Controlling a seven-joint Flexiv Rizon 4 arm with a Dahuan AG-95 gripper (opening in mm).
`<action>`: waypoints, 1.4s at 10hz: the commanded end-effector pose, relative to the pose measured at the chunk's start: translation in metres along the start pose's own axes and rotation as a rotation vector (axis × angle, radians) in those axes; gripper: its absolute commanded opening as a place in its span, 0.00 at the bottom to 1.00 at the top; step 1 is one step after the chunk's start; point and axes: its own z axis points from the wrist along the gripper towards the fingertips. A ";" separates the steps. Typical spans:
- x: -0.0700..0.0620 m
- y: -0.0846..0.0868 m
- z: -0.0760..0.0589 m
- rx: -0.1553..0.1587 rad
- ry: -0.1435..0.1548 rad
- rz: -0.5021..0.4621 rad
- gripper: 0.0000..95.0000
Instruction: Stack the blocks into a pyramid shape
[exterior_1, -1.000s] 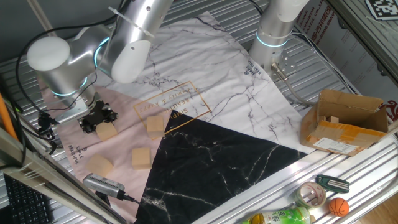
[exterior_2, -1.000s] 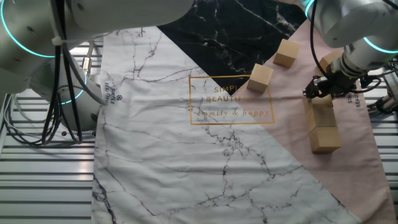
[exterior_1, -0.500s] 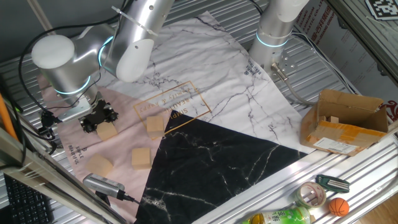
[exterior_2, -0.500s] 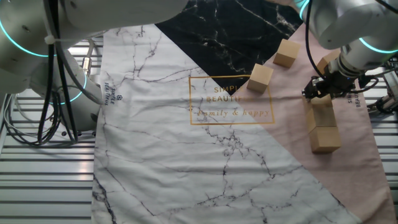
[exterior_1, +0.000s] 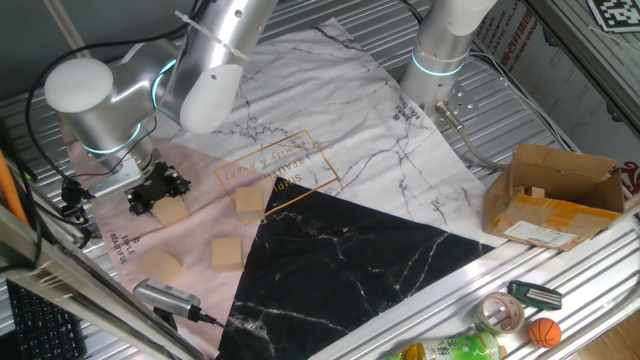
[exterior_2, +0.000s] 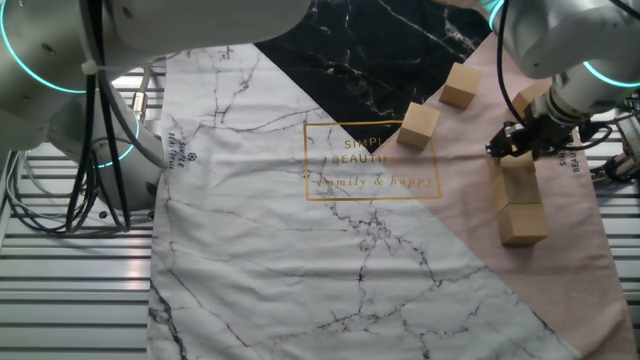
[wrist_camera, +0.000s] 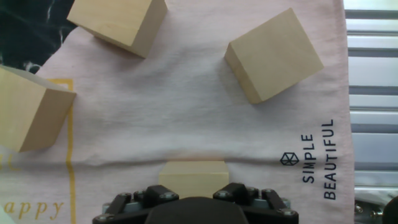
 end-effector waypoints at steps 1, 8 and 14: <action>0.000 0.002 -0.001 0.002 0.000 -0.001 0.80; -0.006 0.006 -0.018 0.000 0.015 0.035 0.80; -0.027 0.006 -0.050 -0.011 0.012 0.314 0.80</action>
